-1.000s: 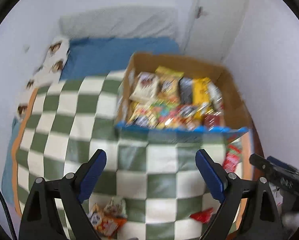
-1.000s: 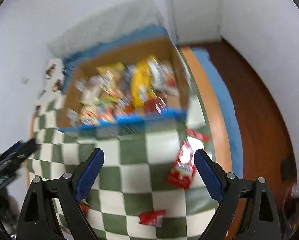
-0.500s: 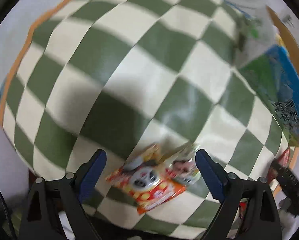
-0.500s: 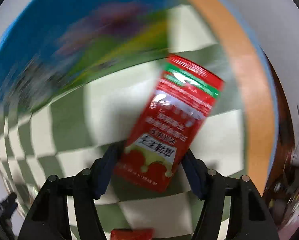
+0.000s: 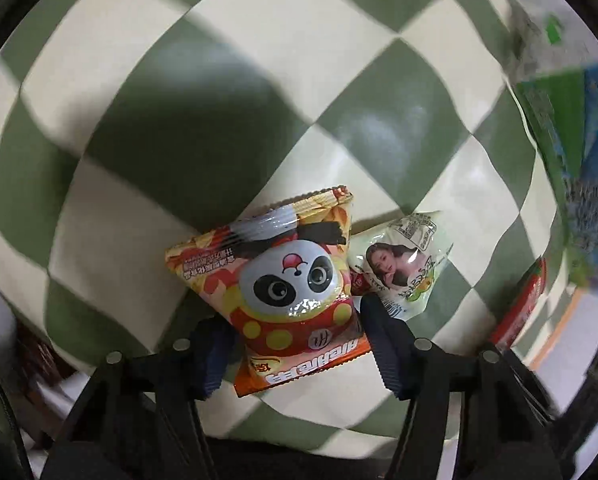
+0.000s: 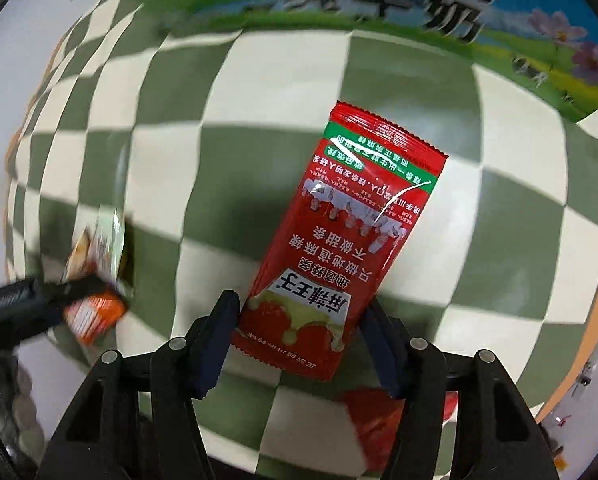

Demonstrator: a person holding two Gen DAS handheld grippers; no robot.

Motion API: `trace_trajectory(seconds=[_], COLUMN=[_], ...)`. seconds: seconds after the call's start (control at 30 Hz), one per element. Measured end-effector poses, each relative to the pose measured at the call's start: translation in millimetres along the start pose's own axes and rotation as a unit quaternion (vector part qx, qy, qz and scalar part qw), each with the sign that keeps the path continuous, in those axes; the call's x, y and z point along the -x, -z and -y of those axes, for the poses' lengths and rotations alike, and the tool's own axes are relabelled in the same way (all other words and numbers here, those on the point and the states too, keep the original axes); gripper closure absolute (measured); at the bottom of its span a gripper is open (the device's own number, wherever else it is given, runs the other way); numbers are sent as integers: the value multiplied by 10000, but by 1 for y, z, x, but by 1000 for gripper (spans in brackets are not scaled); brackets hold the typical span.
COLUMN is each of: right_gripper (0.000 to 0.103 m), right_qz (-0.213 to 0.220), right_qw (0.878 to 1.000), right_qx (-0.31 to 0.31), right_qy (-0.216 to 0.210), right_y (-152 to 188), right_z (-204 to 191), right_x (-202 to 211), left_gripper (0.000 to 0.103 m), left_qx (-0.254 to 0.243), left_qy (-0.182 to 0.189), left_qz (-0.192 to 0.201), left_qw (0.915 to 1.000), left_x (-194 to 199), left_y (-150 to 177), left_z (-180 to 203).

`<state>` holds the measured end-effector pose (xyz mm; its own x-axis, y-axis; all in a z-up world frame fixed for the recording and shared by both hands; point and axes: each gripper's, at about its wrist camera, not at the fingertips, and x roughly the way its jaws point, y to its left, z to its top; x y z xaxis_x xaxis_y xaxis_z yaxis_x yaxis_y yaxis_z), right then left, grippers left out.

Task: Organize snacks
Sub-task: 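Grasp the red panda bag with the left tool while the right tool grasps the red sauce packet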

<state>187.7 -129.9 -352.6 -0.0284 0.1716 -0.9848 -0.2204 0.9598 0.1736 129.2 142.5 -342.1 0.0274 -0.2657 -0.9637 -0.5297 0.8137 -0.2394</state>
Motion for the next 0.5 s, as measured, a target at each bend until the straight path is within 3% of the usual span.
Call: trace_trajectory(seconds=[0.07, 0.17, 0.2, 0.23, 0.3, 0.4, 0.5], right_gripper=[39, 39, 37, 34, 19, 18, 18], right_qz=[-131, -352, -417, -466, -507, -506, -416], right_qw=[9998, 9990, 9987, 9981, 9954, 9906, 9882], right_qx=[32, 52, 44, -65, -344, -814, -1146], right_qy=[-116, -261, -282, -388, -740, -978, -931], right_y=[12, 23, 25, 26, 22, 20, 14], right_z=[-4, -3, -2, 1, 11, 25, 33], right_x=[-2, -9, -11, -13, -15, -19, -22], left_gripper=[46, 46, 45, 43, 42, 42, 43], left_qx=[-683, -1817, -1950, -1932, -1578, -1066, -819], left_qy=[-324, -978, -1072, -1082, -868, -530, -431], left_qz=[279, 626, 635, 585, 370, 331, 405], left_qw=[9968, 9765, 9729, 9734, 9830, 9923, 9949], left_x=[4, 4, 2, 0, -7, -10, -10], left_y=[2, 7, 7, 6, 1, -2, -2], left_z=[17, 44, 47, 48, 40, 23, 17])
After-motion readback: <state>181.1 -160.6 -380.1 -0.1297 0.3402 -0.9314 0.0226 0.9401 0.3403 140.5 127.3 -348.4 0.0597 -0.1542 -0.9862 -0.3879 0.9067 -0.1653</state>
